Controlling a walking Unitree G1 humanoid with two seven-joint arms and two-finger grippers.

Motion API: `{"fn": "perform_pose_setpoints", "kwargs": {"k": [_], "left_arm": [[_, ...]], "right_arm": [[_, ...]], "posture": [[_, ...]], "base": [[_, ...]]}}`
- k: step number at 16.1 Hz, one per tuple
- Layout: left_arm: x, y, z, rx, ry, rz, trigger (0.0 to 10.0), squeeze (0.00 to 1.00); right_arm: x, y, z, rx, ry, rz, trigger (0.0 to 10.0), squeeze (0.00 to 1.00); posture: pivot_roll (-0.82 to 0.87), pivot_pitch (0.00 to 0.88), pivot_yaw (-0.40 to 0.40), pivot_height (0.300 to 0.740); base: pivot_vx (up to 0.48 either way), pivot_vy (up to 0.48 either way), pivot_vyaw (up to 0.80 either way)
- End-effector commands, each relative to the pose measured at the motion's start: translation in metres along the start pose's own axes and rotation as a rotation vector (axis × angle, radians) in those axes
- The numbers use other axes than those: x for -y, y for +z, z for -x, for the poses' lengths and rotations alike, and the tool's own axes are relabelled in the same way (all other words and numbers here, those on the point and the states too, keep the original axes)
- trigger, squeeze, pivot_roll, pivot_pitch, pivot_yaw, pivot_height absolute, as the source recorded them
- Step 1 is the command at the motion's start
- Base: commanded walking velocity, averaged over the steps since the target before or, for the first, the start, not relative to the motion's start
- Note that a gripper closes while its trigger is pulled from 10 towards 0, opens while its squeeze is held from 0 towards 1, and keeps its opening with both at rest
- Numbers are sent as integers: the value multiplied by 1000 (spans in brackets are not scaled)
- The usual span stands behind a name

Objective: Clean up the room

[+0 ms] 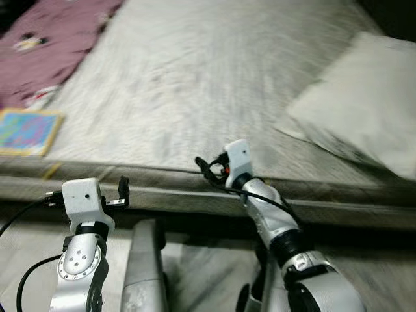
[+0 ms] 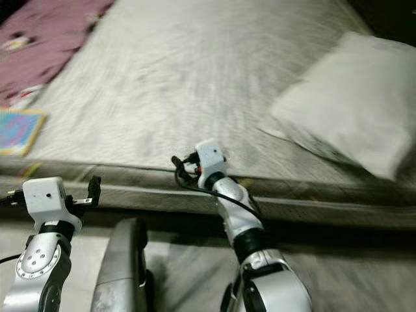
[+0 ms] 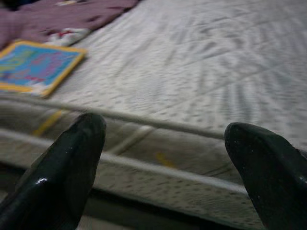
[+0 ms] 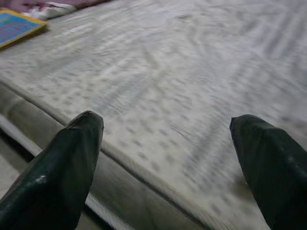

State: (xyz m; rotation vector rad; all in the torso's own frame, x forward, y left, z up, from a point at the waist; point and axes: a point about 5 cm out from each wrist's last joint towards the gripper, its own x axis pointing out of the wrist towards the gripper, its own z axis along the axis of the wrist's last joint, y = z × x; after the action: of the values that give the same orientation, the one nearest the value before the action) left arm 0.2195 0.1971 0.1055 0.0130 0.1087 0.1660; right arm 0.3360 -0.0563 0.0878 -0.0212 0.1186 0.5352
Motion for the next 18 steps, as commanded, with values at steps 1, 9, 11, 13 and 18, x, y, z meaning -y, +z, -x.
{"fn": "perform_pose_setpoints", "kwargs": {"k": [1,9,11,13,18], "left_arm": [[1,4,1,7,-7,-9,10000,0],[6,12,21,37,-27,-53,10000,0],[11,12,23,33,-50,-56,10000,0],[13,13,24,31,-55,-54,10000,0],[15,9,35,-5,-54,-38,10000,0]], "right_arm": [[1,1,-2,8,-29,12,10000,0],[21,26,-15,90,-231,27,10000,0],[33,26,-13,78,-288,41,10000,0],[40,23,-11,43,-329,69,10000,0],[48,20,-10,-1,-405,94,10000,0]], "posture": [[118,110,-24,519],[169,176,-36,519],[168,195,-29,519],[169,207,-30,519],[170,250,-37,519]], "base": [[0,0,0],[0,0,0],[0,0,0],[0,0,0],[0,0,0]]}}
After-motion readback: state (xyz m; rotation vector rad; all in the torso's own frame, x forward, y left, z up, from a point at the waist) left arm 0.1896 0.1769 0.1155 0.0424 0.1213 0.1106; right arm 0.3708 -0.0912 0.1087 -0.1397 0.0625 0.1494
